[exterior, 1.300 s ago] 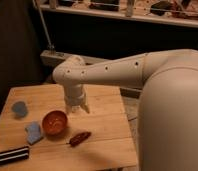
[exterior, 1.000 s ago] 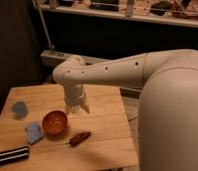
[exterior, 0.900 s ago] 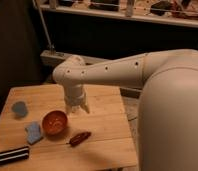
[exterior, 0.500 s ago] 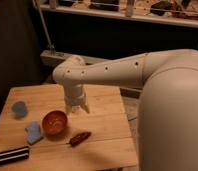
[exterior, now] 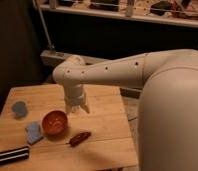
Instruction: Knock the bottle over
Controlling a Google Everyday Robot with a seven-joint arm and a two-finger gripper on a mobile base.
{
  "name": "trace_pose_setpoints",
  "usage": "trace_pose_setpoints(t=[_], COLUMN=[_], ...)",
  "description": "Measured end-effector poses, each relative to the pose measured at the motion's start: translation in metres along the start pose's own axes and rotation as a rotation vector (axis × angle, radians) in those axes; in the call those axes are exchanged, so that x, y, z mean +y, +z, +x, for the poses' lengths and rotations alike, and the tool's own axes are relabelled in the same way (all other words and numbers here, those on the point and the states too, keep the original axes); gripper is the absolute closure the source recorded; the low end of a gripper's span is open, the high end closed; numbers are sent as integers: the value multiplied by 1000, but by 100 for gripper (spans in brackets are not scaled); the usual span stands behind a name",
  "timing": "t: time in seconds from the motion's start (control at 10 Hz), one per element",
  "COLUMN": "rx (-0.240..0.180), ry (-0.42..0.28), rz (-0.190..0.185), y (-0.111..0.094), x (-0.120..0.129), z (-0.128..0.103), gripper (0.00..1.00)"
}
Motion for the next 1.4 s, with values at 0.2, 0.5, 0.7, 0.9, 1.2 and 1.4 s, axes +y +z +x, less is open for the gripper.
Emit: trace_pose_setpoints(t=[0.2, 0.5, 0.7, 0.9, 1.2, 1.4], rx=[0, 2, 6, 3, -29, -55], ry=[0, 8, 24, 31, -19, -65], rz=[0, -2, -11, -19, -23, -27], y=[0, -1, -1, -3, -22, -39], x=[0, -3, -8, -10, 6, 27], z=[0, 1, 3, 4, -6, -20], gripper=[35, 35, 35, 35, 35, 35])
